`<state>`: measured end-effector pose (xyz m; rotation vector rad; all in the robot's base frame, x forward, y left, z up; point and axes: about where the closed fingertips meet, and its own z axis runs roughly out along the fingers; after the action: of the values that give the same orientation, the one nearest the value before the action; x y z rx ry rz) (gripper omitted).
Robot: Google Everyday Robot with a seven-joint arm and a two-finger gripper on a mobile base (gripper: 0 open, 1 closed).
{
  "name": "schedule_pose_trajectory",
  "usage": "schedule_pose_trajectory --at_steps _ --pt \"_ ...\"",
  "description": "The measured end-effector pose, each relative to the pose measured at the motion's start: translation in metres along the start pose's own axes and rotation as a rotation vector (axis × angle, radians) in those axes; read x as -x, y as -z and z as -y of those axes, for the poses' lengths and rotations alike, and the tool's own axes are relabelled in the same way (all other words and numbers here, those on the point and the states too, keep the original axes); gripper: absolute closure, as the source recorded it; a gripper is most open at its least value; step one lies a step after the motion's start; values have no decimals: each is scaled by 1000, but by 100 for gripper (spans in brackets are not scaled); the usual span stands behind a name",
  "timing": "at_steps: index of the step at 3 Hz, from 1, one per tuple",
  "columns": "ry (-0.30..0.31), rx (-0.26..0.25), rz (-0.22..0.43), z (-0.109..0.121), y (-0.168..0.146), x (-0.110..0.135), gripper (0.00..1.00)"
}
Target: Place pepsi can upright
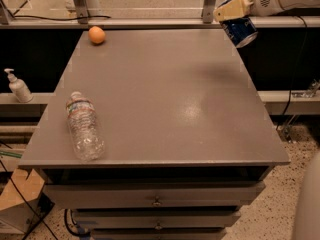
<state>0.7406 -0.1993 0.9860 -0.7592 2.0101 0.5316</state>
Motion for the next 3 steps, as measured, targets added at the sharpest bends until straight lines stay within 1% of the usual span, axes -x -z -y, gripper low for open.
schedule_pose_trajectory --at_steps 1,2,3 --pt "173 0 95 -31 37 20 100" --pt "262 41 90 -52 22 8 100" --pt "266 60 132 -44 27 12 100"
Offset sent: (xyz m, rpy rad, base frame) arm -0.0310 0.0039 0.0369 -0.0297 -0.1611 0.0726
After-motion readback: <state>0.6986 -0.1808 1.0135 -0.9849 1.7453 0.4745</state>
